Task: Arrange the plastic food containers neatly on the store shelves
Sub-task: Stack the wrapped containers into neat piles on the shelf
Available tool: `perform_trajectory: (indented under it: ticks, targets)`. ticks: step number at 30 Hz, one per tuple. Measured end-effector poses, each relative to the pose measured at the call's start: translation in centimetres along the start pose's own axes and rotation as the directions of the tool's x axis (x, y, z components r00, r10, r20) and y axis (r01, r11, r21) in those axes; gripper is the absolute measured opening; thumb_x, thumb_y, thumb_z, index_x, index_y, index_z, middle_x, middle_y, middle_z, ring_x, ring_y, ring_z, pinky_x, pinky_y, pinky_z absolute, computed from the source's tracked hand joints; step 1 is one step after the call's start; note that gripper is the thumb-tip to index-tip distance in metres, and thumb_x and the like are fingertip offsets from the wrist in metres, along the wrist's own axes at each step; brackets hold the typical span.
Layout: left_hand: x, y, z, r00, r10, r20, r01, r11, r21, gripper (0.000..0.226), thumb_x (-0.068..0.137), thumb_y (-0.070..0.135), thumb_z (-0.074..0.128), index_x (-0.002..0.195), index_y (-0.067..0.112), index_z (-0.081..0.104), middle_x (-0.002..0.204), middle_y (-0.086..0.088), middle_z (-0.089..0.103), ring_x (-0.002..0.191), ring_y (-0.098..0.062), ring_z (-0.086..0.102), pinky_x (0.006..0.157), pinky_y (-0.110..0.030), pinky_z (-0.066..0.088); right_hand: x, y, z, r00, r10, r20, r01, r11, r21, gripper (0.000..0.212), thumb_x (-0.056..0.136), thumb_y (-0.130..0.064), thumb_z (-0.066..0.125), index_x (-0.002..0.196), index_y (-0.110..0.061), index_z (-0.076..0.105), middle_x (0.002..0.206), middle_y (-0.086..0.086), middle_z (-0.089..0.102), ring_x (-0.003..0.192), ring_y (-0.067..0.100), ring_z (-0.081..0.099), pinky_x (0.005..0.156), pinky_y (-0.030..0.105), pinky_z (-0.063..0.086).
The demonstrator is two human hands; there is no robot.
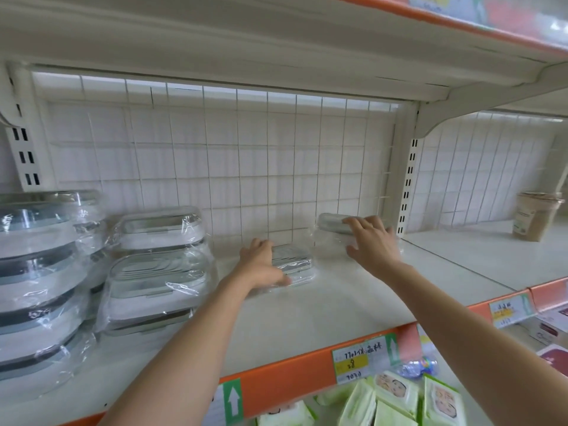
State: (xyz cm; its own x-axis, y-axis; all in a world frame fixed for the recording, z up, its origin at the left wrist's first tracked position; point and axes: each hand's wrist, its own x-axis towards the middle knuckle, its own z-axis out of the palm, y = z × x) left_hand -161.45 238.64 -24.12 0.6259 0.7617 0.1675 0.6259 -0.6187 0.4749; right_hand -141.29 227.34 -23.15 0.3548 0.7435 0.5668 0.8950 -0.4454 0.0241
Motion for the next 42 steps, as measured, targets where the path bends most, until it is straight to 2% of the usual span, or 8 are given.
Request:
perform_trajectory:
  ticks: [5,10,17,24,30,33,37,42]
  targets:
    - [-1.4,0.9,-0.9,0.995,-0.070,0.069,0.059,0.987,0.150,0.071,0.068,0.038,0.079,0.122,0.010,0.042,0.127,-0.007,0.029,0.122,-0.029,0.032,0.096,-0.038,0.041,-1.3,-2.5,-2.2,0.990,-0.106,-0.094,0.100,0.992,-0.071,0.054,0.081,-0.045,0.059,0.125,-0.017,0.046,0.122,0.001,0.055,0.113,0.023,0.043,0.090,0.034,0.029]
    - [-3.2,1.4,-1.1,0.994,-0.093,0.055,0.078,0.971,0.227,0.082,0.067,0.045,0.078,0.128,0.007,0.039,0.133,-0.008,0.027,0.121,-0.035,0.034,0.086,-0.036,0.041,-3.4,-2.1,-3.2,0.987,-0.135,0.084,0.150,0.966,-0.211,0.061,0.077,-0.059,0.058,0.121,-0.019,0.048,0.119,0.004,0.051,0.114,0.023,0.041,0.093,0.036,0.029]
    - [-6.2,2.2,-1.9,0.998,-0.013,-0.060,0.024,0.982,0.189,0.090,0.068,0.044,0.078,0.135,0.007,0.030,0.134,-0.011,0.035,0.122,-0.038,0.038,0.092,-0.039,0.041,-4.6,-1.0,-2.7,0.885,0.039,0.465,-0.172,0.954,0.247,0.063,0.073,-0.058,0.069,0.124,-0.032,0.041,0.136,0.015,0.036,0.126,0.036,0.036,0.106,0.049,0.031]
    - [-9.7,2.4,-8.8,0.961,0.201,-0.191,-0.181,0.976,0.117,0.078,0.066,0.041,0.080,0.130,0.021,0.041,0.128,0.002,0.037,0.121,-0.022,0.036,0.086,-0.030,0.035,-3.4,-4.8,-3.5,0.938,0.126,0.323,-0.276,0.835,0.475,0.077,0.071,-0.054,0.073,0.130,-0.019,0.040,0.126,0.014,0.047,0.115,0.033,0.047,0.094,0.039,0.043]
    - [-12.1,-2.4,-16.8,0.987,0.063,-0.145,-0.031,0.977,0.213,0.070,0.070,0.033,0.081,0.129,0.020,0.045,0.131,-0.001,0.043,0.119,-0.018,0.043,0.091,-0.027,0.036,-1.4,-8.3,-5.5,0.943,-0.030,0.332,-0.261,0.556,0.789,0.069,0.074,-0.049,0.073,0.133,-0.041,0.038,0.130,0.000,0.046,0.119,0.026,0.045,0.103,0.044,0.039]
    - [-13.0,-4.1,-18.0,0.998,-0.003,-0.064,0.021,0.956,0.293,0.067,0.075,0.031,0.078,0.131,0.018,0.043,0.135,-0.001,0.045,0.120,-0.018,0.044,0.086,-0.024,0.035,-0.3,-10.7,-6.4,0.950,-0.124,0.287,-0.212,0.416,0.884,0.068,0.076,-0.041,0.073,0.135,-0.035,0.040,0.123,-0.001,0.052,0.103,0.016,0.058,0.085,0.030,0.048]
    - [-13.6,-5.8,-17.4,1.000,-0.006,-0.011,0.010,0.924,0.383,0.059,0.084,0.032,0.069,0.135,0.014,0.044,0.138,-0.002,0.046,0.122,-0.019,0.045,0.098,-0.030,0.038,2.1,-14.2,-6.9,0.962,-0.116,0.247,-0.185,0.390,0.902,0.072,0.073,-0.037,0.078,0.131,-0.020,0.038,0.116,0.006,0.056,0.096,0.018,0.060,0.075,0.025,0.047]
    - [-14.1,-7.2,-16.5,0.992,0.087,-0.090,-0.035,0.882,0.469,0.059,0.088,0.038,0.062,0.139,0.013,0.043,0.133,0.000,0.038,0.125,-0.016,0.034,0.104,-0.031,0.030,5.0,-17.7,-7.3,0.968,-0.147,0.202,-0.142,0.342,0.929,0.064,0.072,-0.028,0.080,0.121,-0.016,0.040,0.118,0.012,0.054,0.104,0.025,0.058,0.091,0.037,0.049]
